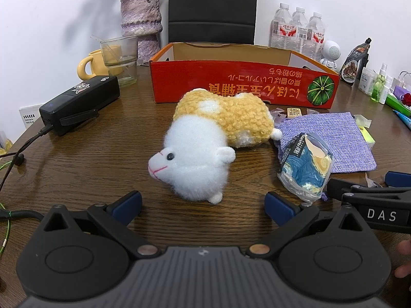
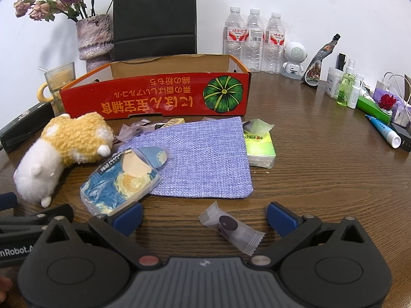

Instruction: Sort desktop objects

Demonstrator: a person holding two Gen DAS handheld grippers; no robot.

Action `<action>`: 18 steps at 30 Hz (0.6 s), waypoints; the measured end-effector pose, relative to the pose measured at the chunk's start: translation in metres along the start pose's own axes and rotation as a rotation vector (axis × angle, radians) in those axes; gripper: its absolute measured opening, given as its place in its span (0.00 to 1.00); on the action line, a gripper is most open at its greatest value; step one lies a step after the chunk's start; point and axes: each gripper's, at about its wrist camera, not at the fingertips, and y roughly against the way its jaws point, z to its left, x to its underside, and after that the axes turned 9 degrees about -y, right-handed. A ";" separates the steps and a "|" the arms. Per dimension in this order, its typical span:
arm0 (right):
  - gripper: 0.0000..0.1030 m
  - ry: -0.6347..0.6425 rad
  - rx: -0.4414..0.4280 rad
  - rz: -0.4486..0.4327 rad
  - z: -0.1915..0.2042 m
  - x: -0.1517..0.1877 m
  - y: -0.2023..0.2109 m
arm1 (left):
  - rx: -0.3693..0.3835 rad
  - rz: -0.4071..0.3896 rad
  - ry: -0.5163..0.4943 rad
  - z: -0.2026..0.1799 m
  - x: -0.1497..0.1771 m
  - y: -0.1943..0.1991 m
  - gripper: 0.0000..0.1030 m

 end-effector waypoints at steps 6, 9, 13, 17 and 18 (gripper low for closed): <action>1.00 0.000 0.000 0.000 0.000 0.000 0.000 | 0.000 0.000 0.000 0.000 0.000 0.000 1.00; 1.00 0.000 0.000 0.000 0.000 -0.001 -0.001 | 0.000 0.000 0.000 0.000 0.001 -0.001 1.00; 1.00 0.000 0.000 0.000 0.000 0.000 0.000 | 0.000 0.000 0.000 -0.001 0.001 -0.001 1.00; 1.00 -0.003 0.003 -0.001 -0.001 0.000 0.000 | 0.000 0.000 0.002 -0.001 0.000 -0.003 1.00; 1.00 -0.004 0.003 -0.001 -0.001 0.000 0.000 | 0.000 0.000 0.002 -0.001 0.000 -0.003 1.00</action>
